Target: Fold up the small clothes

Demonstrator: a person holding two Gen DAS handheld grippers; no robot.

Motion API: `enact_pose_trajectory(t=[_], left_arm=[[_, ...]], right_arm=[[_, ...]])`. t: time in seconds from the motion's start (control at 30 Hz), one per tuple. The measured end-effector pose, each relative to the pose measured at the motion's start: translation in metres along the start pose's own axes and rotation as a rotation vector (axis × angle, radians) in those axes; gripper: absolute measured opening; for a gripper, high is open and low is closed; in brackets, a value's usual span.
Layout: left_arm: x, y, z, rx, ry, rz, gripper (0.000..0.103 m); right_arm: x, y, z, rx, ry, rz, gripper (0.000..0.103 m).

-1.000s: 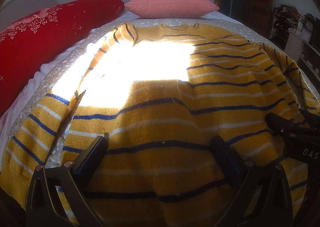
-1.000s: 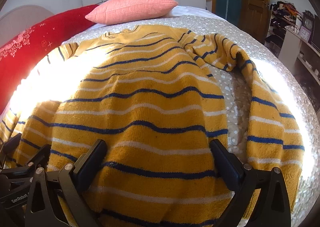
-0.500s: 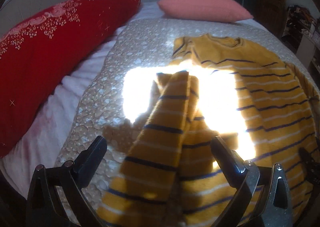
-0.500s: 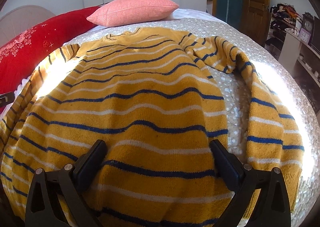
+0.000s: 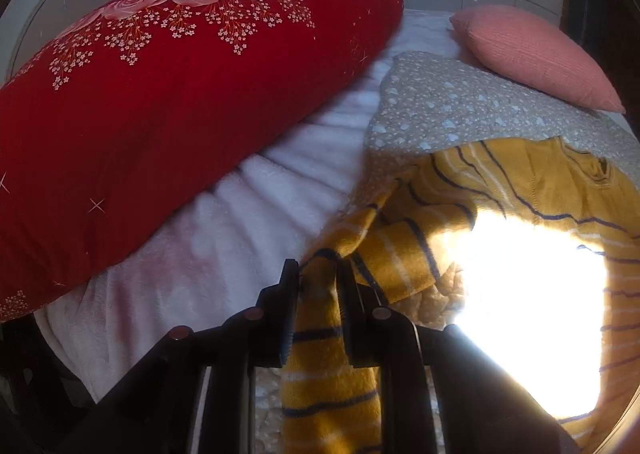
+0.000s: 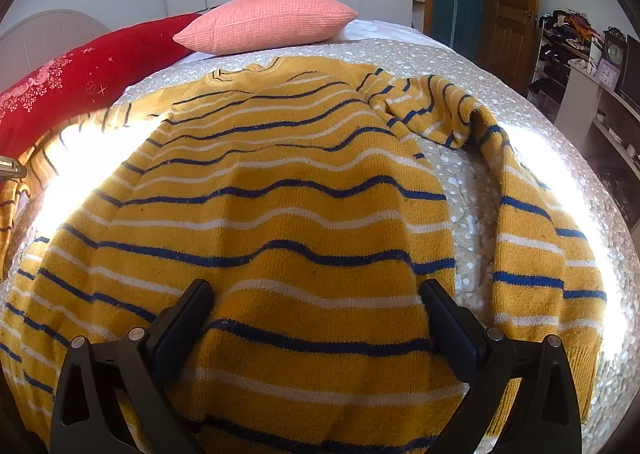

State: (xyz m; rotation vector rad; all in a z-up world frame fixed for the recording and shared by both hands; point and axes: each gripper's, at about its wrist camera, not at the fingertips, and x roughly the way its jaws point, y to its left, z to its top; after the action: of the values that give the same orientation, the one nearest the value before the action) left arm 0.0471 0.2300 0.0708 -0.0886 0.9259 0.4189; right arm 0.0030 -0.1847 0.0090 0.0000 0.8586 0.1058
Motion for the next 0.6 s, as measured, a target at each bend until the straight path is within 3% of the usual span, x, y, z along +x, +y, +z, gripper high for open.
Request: enact_pose_trajectory(t=[0.17,0.27,0.43,0.6], left_arm=[[-0.057,-0.025,-0.034,0.041,-0.068,-0.117,0.069],[-0.084,-0.053,-0.066,0.085,-0.087,-0.204,0.072],[-0.102,-0.107,-0.114,0.152,-0.021,-0.320,0.072],[-0.097,-0.146,-0.156,0.220,0.064,-0.318,0.072]], right_arm=[[0.000,-0.001,0.000,0.002,0.000,0.003,0.103],[0.000,-0.001,0.000,0.002,0.000,0.004,0.103],[0.000,-0.002,0.000,0.002,-0.002,0.004,0.103],[0.000,-0.003,-0.001,0.003,-0.004,0.007,0.103]])
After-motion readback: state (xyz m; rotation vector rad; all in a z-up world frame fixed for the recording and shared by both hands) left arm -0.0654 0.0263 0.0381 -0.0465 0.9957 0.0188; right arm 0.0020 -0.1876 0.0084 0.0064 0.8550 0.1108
